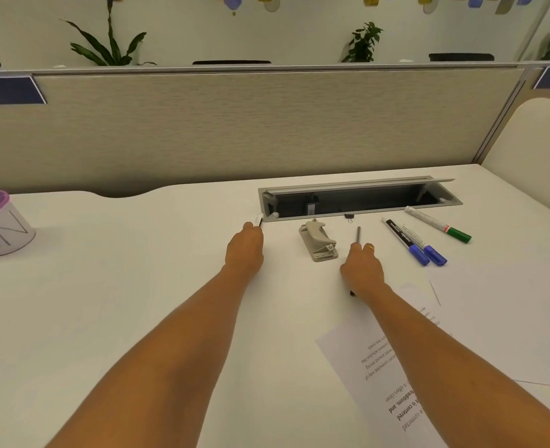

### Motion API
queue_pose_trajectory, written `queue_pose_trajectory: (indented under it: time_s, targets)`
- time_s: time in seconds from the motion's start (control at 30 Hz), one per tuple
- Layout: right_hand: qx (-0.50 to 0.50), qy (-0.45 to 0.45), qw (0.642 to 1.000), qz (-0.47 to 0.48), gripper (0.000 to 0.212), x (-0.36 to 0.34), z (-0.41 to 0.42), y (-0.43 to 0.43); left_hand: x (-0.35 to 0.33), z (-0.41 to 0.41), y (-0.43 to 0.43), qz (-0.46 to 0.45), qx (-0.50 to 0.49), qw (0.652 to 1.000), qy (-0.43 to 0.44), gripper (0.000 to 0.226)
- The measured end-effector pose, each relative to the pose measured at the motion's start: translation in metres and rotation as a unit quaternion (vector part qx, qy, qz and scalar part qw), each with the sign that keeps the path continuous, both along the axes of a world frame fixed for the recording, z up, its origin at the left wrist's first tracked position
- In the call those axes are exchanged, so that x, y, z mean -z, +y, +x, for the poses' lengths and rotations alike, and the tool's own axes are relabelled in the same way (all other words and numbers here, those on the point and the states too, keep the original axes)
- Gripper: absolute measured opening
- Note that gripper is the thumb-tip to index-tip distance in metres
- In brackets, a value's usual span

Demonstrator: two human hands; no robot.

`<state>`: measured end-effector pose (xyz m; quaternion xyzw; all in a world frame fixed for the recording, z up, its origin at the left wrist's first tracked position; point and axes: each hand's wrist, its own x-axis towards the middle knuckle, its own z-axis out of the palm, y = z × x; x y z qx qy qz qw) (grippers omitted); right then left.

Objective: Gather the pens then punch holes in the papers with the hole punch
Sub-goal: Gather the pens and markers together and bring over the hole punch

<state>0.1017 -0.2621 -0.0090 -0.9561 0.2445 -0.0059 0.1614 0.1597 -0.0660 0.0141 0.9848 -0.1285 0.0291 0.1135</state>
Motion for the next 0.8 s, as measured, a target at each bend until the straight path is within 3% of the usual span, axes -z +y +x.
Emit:
queue_pose_trajectory:
  time_s: [0.47, 0.8]
  targets:
    - [0.021, 0.007, 0.997, 0.075, 0.036, -0.016, 0.0, -0.007, 0.009, -0.047, 0.072, -0.096, -0.062, 0.993, 0.009, 0.018]
    - [0.065, 0.024, 0.997, -0.042, 0.031, -0.026, -0.051, 0.006, 0.01, -0.084, 0.089, -0.131, -0.066, 0.989, 0.012, 0.017]
